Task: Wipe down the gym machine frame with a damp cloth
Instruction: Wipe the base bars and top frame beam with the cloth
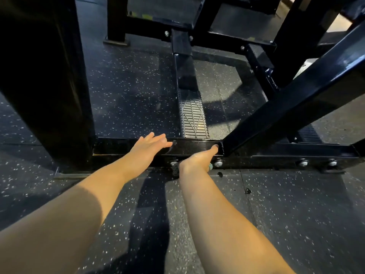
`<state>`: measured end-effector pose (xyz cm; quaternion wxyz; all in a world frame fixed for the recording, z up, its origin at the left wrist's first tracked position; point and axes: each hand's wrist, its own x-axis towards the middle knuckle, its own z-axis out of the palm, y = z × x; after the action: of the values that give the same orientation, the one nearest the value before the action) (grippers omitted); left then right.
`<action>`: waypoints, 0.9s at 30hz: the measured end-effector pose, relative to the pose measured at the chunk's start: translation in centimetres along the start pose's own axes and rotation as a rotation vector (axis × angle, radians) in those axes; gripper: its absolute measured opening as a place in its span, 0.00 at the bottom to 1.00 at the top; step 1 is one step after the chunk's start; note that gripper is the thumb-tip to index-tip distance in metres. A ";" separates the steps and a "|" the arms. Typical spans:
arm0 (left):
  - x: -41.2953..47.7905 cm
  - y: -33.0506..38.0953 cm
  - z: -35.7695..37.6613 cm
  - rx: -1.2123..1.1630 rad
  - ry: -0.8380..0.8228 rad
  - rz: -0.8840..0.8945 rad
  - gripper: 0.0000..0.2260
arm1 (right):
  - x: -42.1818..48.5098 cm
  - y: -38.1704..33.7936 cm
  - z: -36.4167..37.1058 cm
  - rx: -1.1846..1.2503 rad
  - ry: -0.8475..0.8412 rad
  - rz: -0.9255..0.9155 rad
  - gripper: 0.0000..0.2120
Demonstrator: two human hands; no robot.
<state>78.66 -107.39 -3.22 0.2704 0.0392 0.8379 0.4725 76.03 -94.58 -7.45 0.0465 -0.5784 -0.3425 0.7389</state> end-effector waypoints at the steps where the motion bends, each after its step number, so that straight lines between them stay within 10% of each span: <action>1: -0.1 0.3 -0.1 -0.004 0.010 0.006 0.18 | -0.4 -0.2 0.2 0.139 0.005 0.042 0.40; 13: 2.0 -6.5 -1.8 -0.127 -0.157 0.066 0.23 | -1.4 6.2 -0.8 -0.710 -0.149 -0.811 0.34; 17: 0.4 -2.8 -2.1 -0.327 0.036 0.097 0.19 | 1.0 6.8 -3.3 -1.233 0.002 -1.386 0.31; 20: 0.3 -2.6 -1.6 -0.046 0.224 0.163 0.17 | 3.1 2.3 -4.3 -1.570 -0.130 -1.689 0.28; 27: -3.5 -6.4 0.4 0.323 0.643 0.232 0.16 | 3.4 -2.5 -4.3 -1.757 -0.107 -1.491 0.32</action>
<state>83.04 -111.74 -7.17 -0.0715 0.0257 0.9336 0.3502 77.94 -89.12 -9.26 0.0383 -0.0333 -0.9970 0.0582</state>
